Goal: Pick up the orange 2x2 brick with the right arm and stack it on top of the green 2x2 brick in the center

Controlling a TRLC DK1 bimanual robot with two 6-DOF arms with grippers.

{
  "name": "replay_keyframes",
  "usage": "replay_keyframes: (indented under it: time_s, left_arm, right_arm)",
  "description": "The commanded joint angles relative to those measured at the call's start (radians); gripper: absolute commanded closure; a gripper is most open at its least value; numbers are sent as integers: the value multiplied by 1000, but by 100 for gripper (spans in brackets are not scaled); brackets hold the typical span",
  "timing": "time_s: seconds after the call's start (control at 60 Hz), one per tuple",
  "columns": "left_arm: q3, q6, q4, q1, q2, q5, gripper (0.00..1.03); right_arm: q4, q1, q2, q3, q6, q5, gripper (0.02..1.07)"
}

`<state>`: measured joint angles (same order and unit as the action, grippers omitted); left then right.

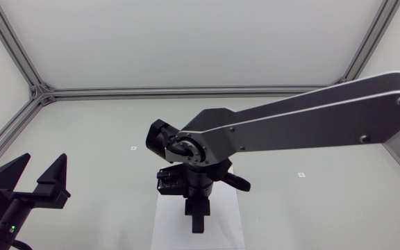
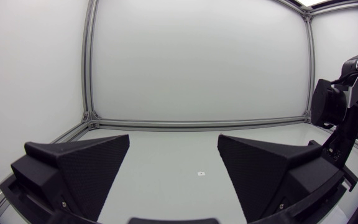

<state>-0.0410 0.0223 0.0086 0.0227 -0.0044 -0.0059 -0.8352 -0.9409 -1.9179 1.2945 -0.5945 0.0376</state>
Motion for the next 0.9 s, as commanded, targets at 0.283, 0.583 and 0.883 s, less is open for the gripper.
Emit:
replay_keyframes:
  time_s: [0.283,0.583,0.883]
  left_arm:
    - [41,-13,-15,-3,-8,4,4]
    - [41,-13,-15,-3,-8,4,4]
    - [41,-13,-15,-3,-8,4,4]
  right_arm:
    - [-65,28,-75,6,-34,-76,102]
    - [-22,37,-59,-38,-60,-87,102]
    - [-2,10,-49,-63,-39,-44,102]
